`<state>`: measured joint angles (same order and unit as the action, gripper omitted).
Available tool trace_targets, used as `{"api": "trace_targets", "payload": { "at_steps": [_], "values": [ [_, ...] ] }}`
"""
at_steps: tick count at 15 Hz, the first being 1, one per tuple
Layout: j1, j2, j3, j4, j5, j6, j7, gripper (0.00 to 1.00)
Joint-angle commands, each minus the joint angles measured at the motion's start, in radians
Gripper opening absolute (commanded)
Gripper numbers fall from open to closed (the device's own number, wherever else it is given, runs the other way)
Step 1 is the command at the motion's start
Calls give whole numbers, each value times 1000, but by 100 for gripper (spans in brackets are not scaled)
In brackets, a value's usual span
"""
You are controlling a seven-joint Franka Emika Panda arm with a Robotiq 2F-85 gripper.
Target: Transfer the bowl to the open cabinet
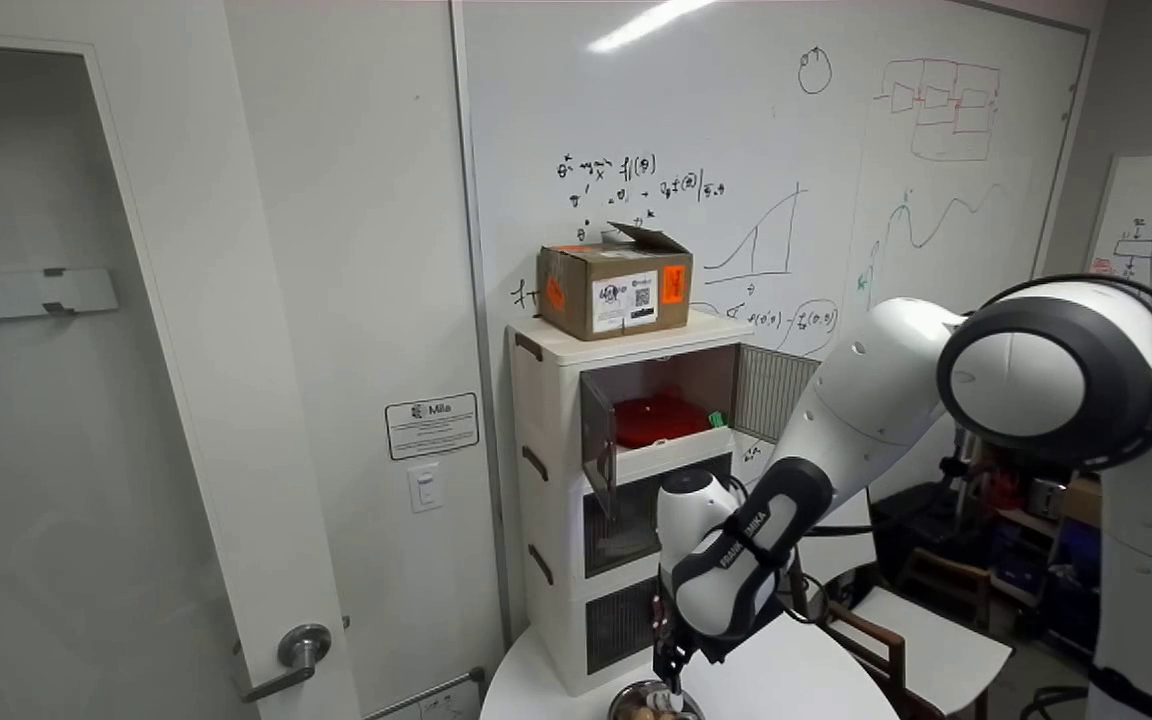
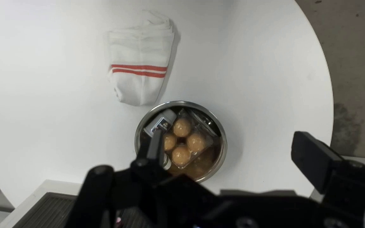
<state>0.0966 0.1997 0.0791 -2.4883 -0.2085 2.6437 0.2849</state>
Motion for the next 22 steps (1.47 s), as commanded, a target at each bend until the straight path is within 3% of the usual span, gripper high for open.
{"api": "trace_targets", "payload": {
  "at_steps": [1,4,6,12,22],
  "values": [
    [18,174,14,44,94,135,-29,100],
    [-3,353,68,128,221,273,-93,100],
    [18,462,50,201,221,344,-110,100],
    [241,717,-189,425,124,395,-125,100],
    [459,993,-343,670,96,414,-100,100]
  ]
}}
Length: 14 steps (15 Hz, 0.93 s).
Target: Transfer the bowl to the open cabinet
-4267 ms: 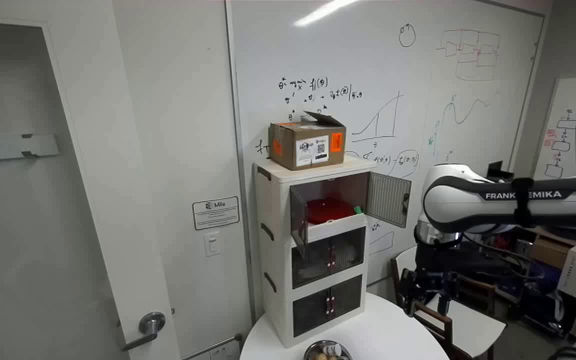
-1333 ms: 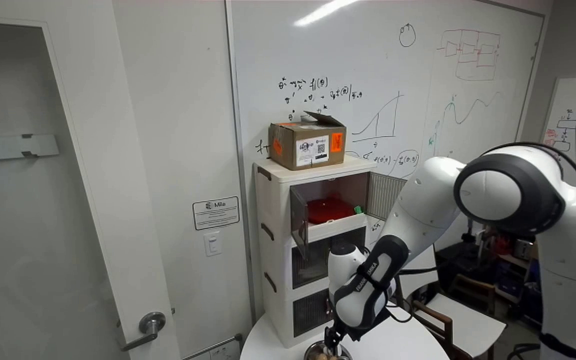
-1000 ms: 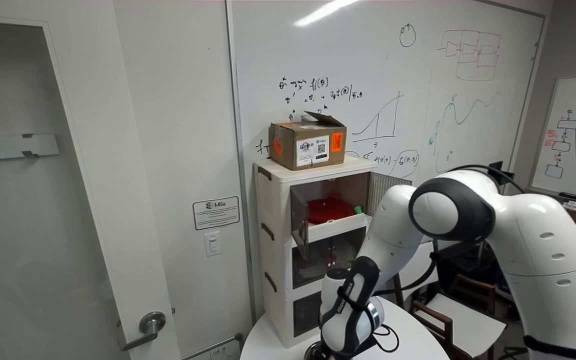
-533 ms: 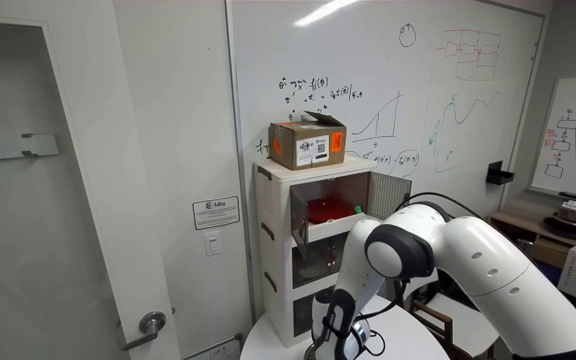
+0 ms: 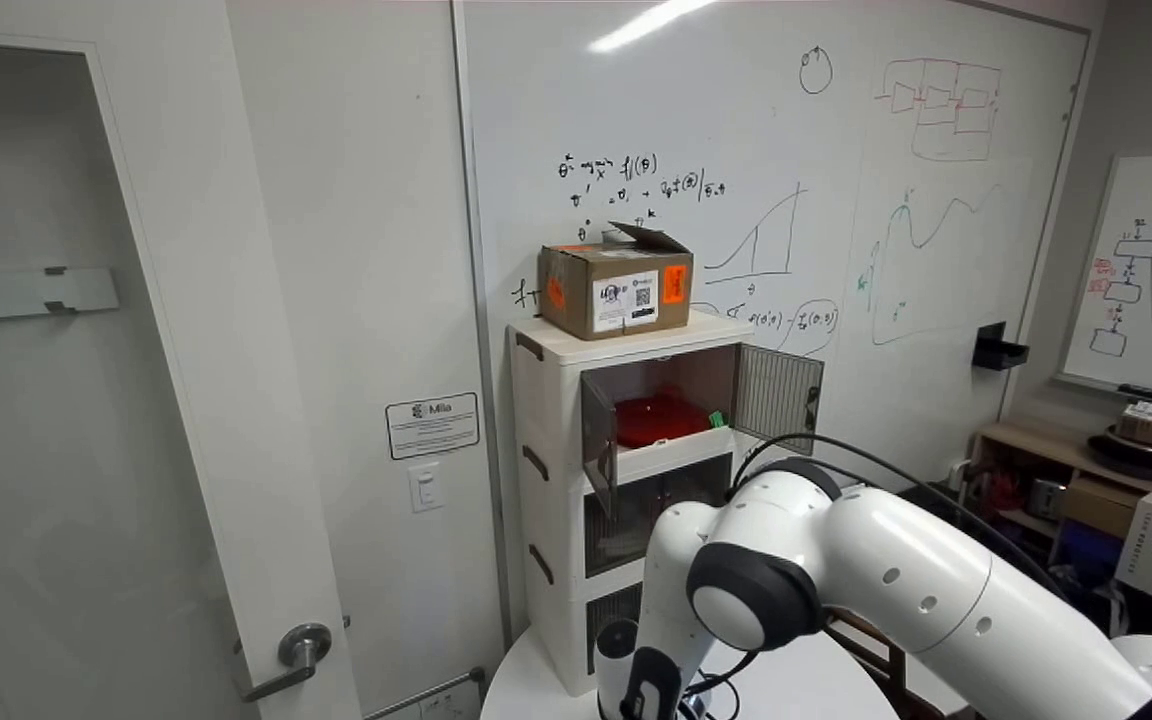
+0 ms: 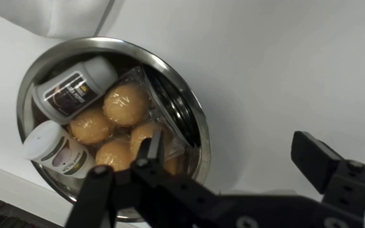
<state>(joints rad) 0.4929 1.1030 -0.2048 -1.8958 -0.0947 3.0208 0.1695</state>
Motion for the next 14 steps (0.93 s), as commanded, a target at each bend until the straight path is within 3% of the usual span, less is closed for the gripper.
{"api": "trace_targets", "payload": {
  "at_steps": [1,5,10,11,12,14],
  "values": [
    [82,113,-77,94,-18,45,20,100],
    [132,197,-129,163,-1,61,25,100],
    [147,303,-187,273,2,33,23,100],
    [146,325,-197,295,2,27,23,97],
    [145,343,-206,314,3,21,25,75],
    [147,375,-217,349,4,14,28,69]
  ]
}}
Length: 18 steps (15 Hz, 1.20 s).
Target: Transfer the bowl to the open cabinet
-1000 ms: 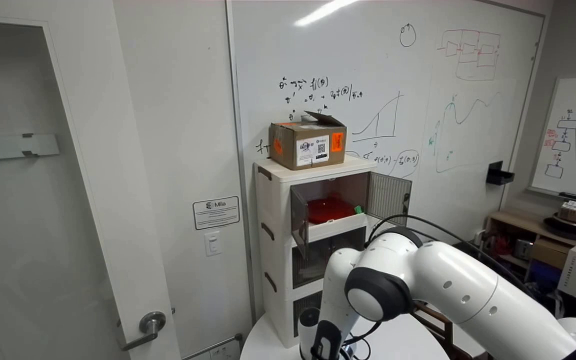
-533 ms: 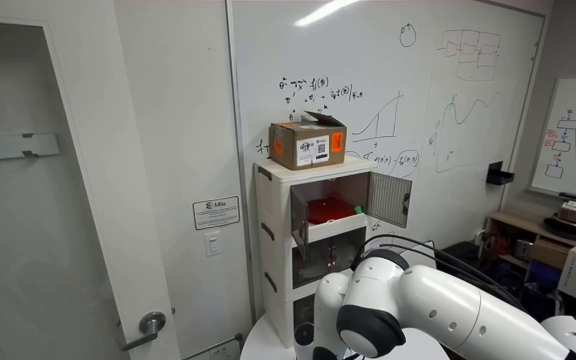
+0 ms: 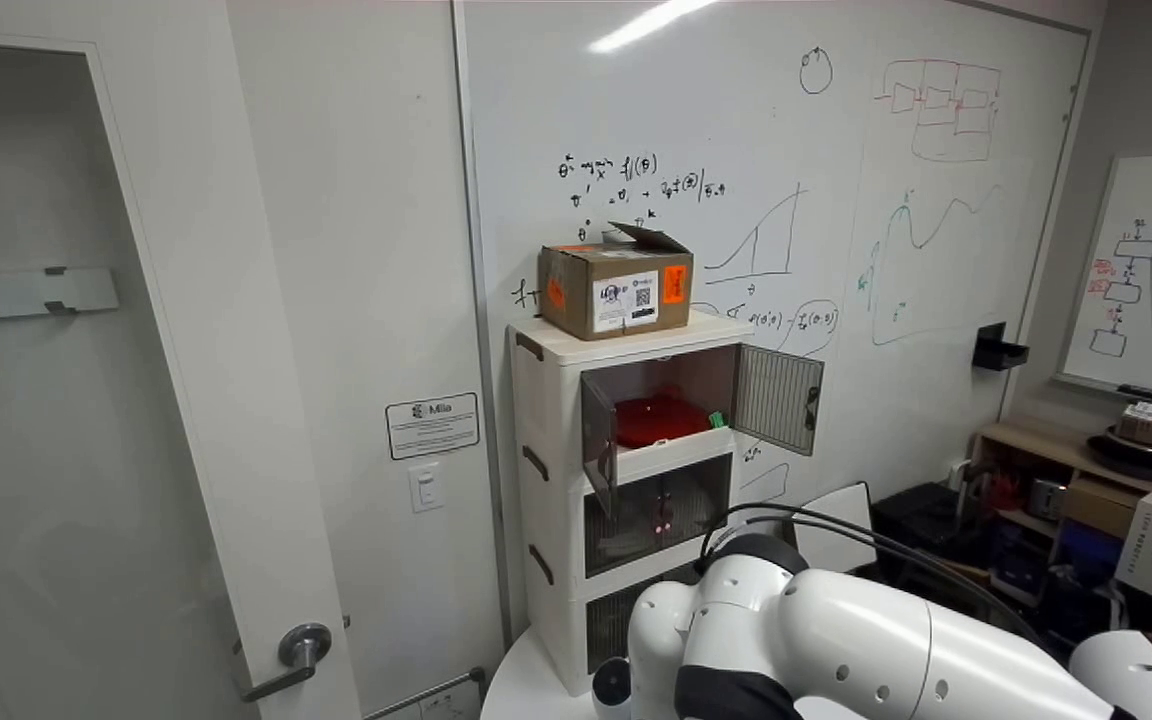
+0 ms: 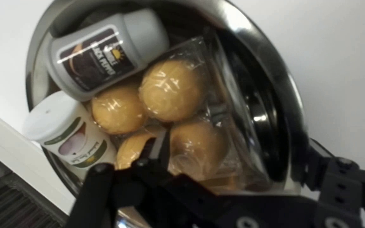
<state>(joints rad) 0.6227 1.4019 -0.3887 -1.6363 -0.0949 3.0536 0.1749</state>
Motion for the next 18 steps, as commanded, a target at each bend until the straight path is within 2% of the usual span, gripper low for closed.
{"api": "trace_targets", "payload": {
  "at_steps": [1,7,10,12,13,18],
  "values": [
    [18,83,-38,97,6,-19,25,62],
    [35,61,-35,75,15,1,36,19],
    [39,20,-15,24,29,10,51,16],
    [50,-7,-18,-15,43,17,71,4],
    [63,-20,-30,-39,49,24,81,8],
    [126,-134,-100,-209,80,39,114,7]
  ]
}}
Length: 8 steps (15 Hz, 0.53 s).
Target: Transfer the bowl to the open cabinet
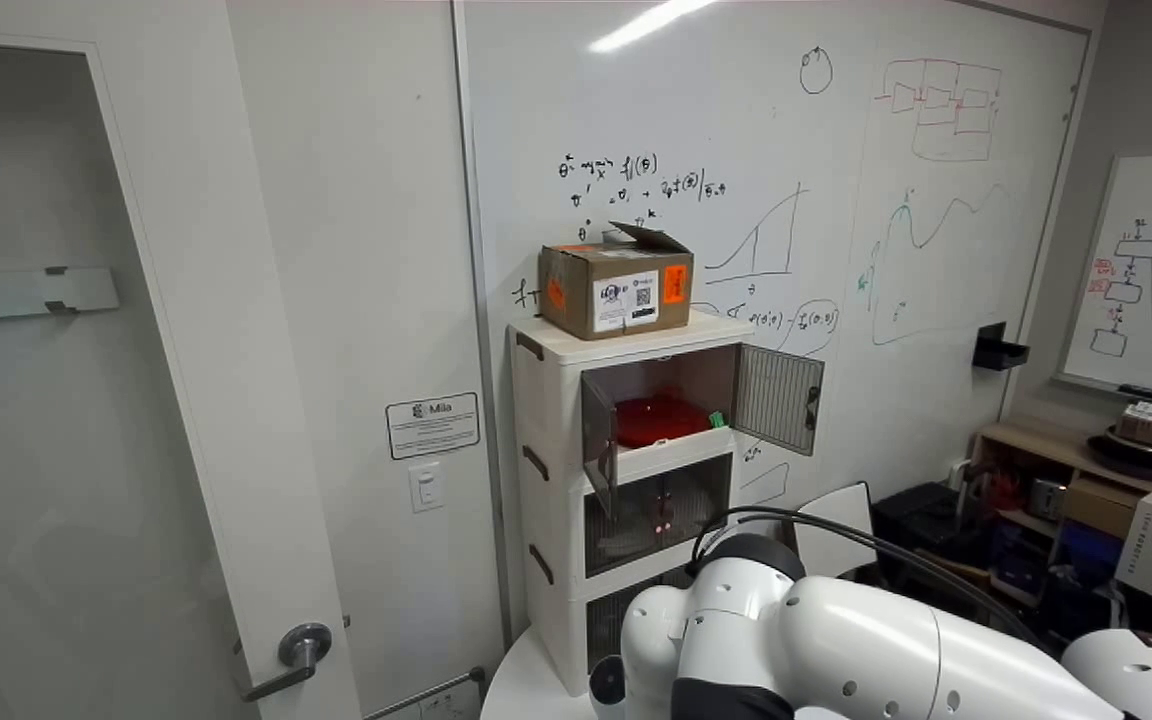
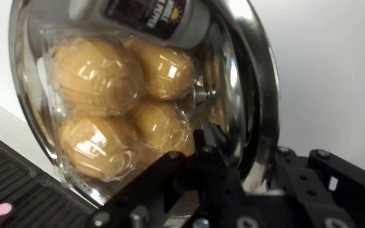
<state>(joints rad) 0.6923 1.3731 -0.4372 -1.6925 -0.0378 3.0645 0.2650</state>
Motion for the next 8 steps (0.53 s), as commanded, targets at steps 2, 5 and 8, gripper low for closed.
{"api": "trace_targets", "payload": {
  "at_steps": [2,5,8],
  "values": [
    [82,-171,-83,-235,26,27,17,7],
    [77,-310,-89,-357,2,16,-37,7],
    [27,-478,-52,-467,-41,-9,-130,7]
  ]
}}
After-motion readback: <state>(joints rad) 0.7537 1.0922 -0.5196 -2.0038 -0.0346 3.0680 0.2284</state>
